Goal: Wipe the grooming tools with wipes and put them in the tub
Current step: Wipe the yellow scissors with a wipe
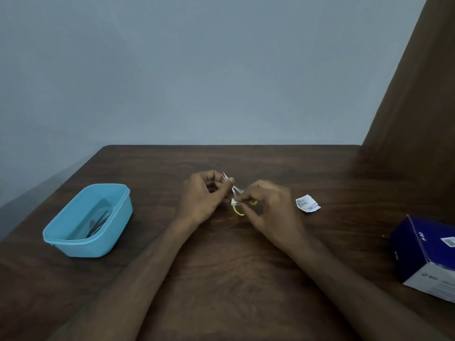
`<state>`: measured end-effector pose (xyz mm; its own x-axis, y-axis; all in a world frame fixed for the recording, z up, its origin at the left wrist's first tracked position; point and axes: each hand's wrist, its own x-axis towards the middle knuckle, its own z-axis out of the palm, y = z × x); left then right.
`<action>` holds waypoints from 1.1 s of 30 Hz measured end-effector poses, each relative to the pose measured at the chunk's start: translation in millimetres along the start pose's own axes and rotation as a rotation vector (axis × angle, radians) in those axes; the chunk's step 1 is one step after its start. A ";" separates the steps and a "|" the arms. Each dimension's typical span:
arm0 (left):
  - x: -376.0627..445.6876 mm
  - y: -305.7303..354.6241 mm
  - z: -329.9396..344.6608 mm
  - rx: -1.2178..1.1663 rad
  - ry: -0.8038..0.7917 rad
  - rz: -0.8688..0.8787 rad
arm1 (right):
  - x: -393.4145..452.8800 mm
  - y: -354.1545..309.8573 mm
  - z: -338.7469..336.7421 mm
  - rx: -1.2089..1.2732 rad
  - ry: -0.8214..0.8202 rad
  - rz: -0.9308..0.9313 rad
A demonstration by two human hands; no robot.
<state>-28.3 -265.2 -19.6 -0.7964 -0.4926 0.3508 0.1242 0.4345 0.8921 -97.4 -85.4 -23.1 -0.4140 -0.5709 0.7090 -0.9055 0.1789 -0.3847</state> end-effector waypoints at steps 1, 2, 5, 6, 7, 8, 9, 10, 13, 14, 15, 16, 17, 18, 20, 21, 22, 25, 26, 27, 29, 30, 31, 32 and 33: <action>0.2 -0.2 -0.2 0.010 0.006 0.007 | 0.0 -0.1 2.0 -0.001 -0.041 0.010; 0.4 -0.4 -0.5 0.004 0.014 0.002 | 0.2 0.4 3.2 -0.002 -0.075 0.021; 1.3 -1.8 -0.2 -0.041 0.040 -0.031 | -1.0 4.8 1.8 -0.039 -0.152 0.055; 1.4 -2.0 0.0 -0.050 0.049 -0.036 | -1.7 6.9 0.1 -0.047 -0.183 0.079; 1.6 -2.5 0.2 -0.059 0.057 -0.041 | -2.2 8.6 -1.6 -0.049 -0.212 0.102; 1.4 -2.3 0.5 -0.066 0.061 -0.043 | -2.6 9.5 -2.5 -0.047 -0.213 0.108; 1.5 -2.3 0.7 -0.070 0.063 -0.043 | -2.3 9.4 -3.1 -0.045 -0.170 0.098; 1.7 -2.0 1.1 -0.069 0.061 -0.042 | -1.8 8.4 -3.3 -0.044 -0.090 0.080; 1.2 -0.7 2.2 -0.075 0.064 -0.036 | 0.7 4.8 -2.2 -0.041 0.148 0.049; 0.8 -0.1 2.3 -0.085 0.064 -0.035 | 0.4 4.4 -0.6 -0.040 0.167 0.050; 0.6 0.4 2.3 -0.095 0.059 -0.034 | -0.4 5.1 1.5 -0.043 0.152 0.056; 0.4 0.7 2.2 -0.102 0.053 -0.036 | -1.2 6.2 3.7 -0.048 0.109 0.057; 0.3 0.3 2.0 -0.106 0.048 -0.040 | -1.9 7.1 5.9 -0.053 0.051 0.061; 0.4 -0.4 1.3 -0.103 0.045 -0.043 | -2.6 7.8 8.3 -0.048 -0.003 0.070; 1.3 -2.1 0.2 -0.075 0.040 -0.047 | -2.4 8.6 10.3 -0.041 -0.069 0.099; 1.8 -2.5 -0.1 -0.069 0.038 -0.049 | -2.1 9.3 9.6 -0.054 -0.082 0.117; 2.1 -2.5 0.1 -0.076 0.043 -0.049 | -2.3 10.7 8.6 -0.076 -0.091 0.137; 2.7 -2.1 1.1 -0.120 0.088 -0.039 | -3.2 14.6 4.9 -0.144 -0.148 0.177; 2.4 -2.0 1.4 -0.131 0.091 -0.036 | -3.5 14.6 4.8 -0.145 -0.159 0.174; 2.2 -2.0 1.7 -0.136 0.086 -0.034 | -3.6 13.9 5.6 -0.142 -0.158 0.168; 1.7 -2.1 1.5 -0.144 0.056 -0.033 | -3.3 11.0 7.6 -0.136 -0.138 0.156; 1.9 -2.2 1.0 -0.155 0.042 -0.036 | -2.8 9.9 7.9 -0.133 -0.125 0.150; 2.2 -2.6 0.6 -0.172 0.032 -0.042 | -2.5 9.4 7.6 -0.131 -0.114 0.144; 2.6 -2.8 0.4 -0.187 0.029 -0.048 | -2.4 9.1 6.6 -0.129 -0.112 0.136; 2.9 -3.0 0.1 -0.197 0.031 -0.053 | -2.5 9.0 5.2 -0.135 -0.122 0.129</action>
<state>-31.0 -267.8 -21.3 -0.7865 -0.5353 0.3079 0.1984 0.2531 0.9469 -104.0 -86.5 -31.4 -0.5207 -0.6275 0.5789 -0.8532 0.3578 -0.3795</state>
